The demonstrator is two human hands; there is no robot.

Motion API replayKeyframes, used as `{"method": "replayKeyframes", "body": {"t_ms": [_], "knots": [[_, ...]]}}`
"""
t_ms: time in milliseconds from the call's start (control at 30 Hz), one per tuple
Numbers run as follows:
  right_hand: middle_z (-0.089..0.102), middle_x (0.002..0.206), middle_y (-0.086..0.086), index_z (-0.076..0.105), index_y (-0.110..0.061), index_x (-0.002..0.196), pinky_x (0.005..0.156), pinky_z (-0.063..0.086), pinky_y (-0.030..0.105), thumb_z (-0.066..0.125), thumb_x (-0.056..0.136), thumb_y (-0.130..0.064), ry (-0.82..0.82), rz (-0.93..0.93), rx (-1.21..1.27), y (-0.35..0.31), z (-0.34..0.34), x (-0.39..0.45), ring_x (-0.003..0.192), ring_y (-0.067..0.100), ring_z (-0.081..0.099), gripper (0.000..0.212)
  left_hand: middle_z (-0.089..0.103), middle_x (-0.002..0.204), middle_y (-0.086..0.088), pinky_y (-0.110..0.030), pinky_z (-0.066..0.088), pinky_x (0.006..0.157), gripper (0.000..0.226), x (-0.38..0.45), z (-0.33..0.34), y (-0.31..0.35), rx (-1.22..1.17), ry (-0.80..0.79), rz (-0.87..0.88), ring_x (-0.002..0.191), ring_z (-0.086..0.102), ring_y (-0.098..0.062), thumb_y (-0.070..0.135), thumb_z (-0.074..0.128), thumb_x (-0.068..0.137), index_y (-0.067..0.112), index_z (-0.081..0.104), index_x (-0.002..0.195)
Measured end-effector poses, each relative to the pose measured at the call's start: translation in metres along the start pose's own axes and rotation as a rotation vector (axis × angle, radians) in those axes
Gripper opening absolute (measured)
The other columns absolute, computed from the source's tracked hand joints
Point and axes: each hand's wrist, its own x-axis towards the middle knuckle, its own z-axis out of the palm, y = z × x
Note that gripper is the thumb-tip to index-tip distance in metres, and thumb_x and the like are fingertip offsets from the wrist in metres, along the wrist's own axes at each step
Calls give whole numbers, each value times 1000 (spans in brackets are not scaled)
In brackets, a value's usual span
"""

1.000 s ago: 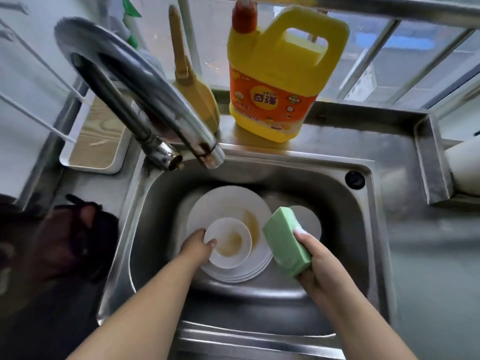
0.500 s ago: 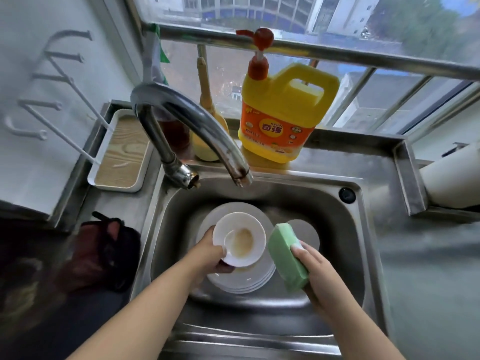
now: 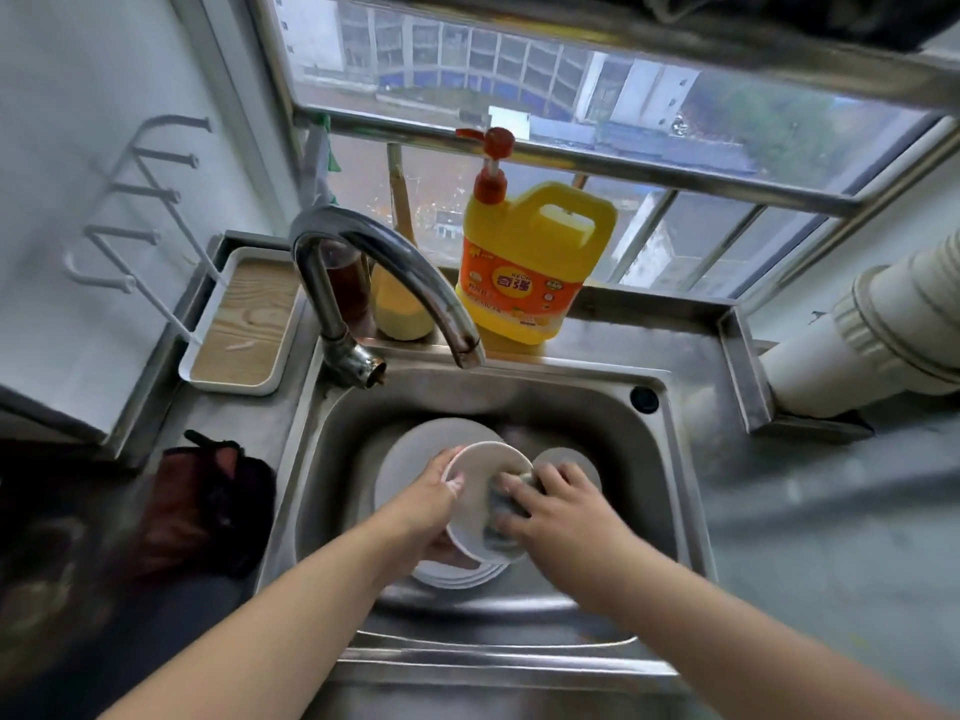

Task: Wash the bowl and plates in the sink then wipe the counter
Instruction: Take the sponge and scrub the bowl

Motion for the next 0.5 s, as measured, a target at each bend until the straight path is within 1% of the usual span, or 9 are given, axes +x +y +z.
{"method": "replayKeyframes", "body": {"t_ms": [67, 100, 133, 200, 267, 300, 333, 400, 500], "knots": [[69, 110, 5, 74, -28, 83, 88, 33, 43, 42, 72, -27, 59, -26, -147, 19, -3, 6, 86, 32, 64, 34, 50, 127, -12, -48, 59, 65, 33, 2, 2, 6, -6, -21, -4, 102, 60, -35, 23, 29, 104, 36, 40, 132], [69, 109, 6, 75, -26, 82, 89, 33, 44, 43, 71, -27, 11, 31, -176, 21, -9, 10, 86, 34, 64, 34, 51, 127, -14, -49, 59, 66, 34, 2, 3, 11, -9, -25, 10, 102, 60, -35, 23, 29, 103, 35, 41, 133], [70, 107, 7, 75, -24, 83, 89, 34, 45, 51, 67, -31, -17, 85, -168, 16, -19, 14, 85, 35, 63, 30, 52, 124, -14, -49, 59, 65, 33, 3, 5, 15, -3, -20, 25, 100, 60, -35, 22, 28, 103, 34, 42, 131], [68, 107, 6, 73, -24, 91, 87, 38, 42, 68, 58, -32, -139, 199, -19, 0, -31, 15, 88, 36, 59, 35, 54, 115, -13, -49, 58, 62, 31, 2, 7, 22, 16, 0, 28, 93, 61, -34, 20, 26, 103, 34, 43, 125], [60, 120, 4, 65, -27, 111, 90, 35, 40, 57, 74, -34, -191, 283, 203, -13, -29, 13, 101, 34, 50, 38, 51, 103, -9, -52, 56, 63, 29, -1, 7, 25, 41, 3, -17, 85, 60, -34, 19, 24, 103, 37, 41, 117], [59, 121, 1, 63, -30, 114, 88, 35, 39, 49, 78, -36, -175, 271, 287, -17, -26, 7, 100, 33, 49, 40, 49, 100, -8, -53, 55, 63, 29, -3, 6, 26, 70, -2, -40, 83, 61, -34, 18, 23, 103, 38, 40, 116], [63, 114, -2, 65, -32, 109, 82, 40, 38, 45, 75, -40, -122, 219, 316, -17, -23, 3, 91, 32, 53, 41, 50, 99, -9, -52, 56, 63, 29, -5, 3, 26, 101, -18, -62, 80, 61, -34, 17, 24, 103, 36, 40, 117], [69, 94, -6, 69, -34, 94, 69, 48, 34, 55, 62, -50, -114, 100, 176, -9, -22, -2, 75, 26, 58, 38, 52, 103, -16, -53, 56, 67, 33, -10, -6, 33, 147, -93, -101, 81, 64, -36, 10, 26, 100, 29, 42, 122], [66, 82, -6, 68, -32, 85, 68, 47, 33, 75, 47, -53, -14, -16, -56, 10, -22, 2, 72, 24, 57, 44, 53, 117, -26, -56, 56, 74, 45, -14, -18, 48, 101, -246, -154, 91, 64, -44, -2, 28, 91, 22, 44, 126]]}}
